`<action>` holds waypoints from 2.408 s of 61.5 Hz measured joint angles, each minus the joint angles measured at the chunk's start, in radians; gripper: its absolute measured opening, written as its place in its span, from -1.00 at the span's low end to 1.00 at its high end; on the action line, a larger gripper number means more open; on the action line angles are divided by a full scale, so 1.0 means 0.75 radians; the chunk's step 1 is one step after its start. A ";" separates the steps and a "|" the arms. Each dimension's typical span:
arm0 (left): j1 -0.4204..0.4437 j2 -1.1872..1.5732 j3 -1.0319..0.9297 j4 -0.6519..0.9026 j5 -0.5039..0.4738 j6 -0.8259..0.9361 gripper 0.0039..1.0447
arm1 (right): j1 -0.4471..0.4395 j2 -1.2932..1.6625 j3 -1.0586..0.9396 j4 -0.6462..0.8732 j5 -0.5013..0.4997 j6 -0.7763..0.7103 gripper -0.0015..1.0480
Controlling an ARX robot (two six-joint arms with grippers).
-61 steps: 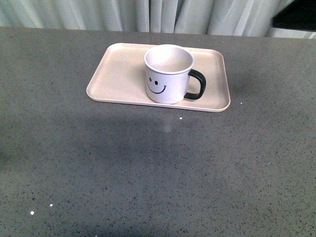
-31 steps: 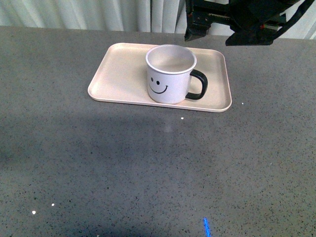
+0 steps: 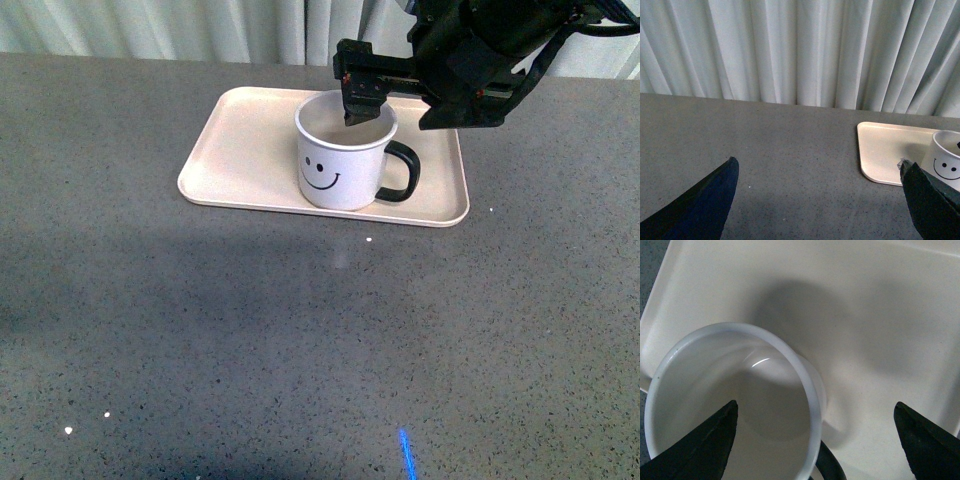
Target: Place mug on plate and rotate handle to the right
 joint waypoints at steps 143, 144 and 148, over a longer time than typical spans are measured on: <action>0.000 0.000 0.000 0.000 0.000 0.000 0.83 | -0.118 0.567 1.168 -0.903 -0.437 -1.155 -0.26; 0.000 0.000 0.000 0.000 0.000 0.000 0.83 | -0.119 0.568 1.179 -0.909 -0.437 -1.157 -0.21; 0.000 0.000 0.000 0.000 0.000 0.000 0.83 | -0.123 0.570 1.248 -0.945 -0.443 -1.173 0.07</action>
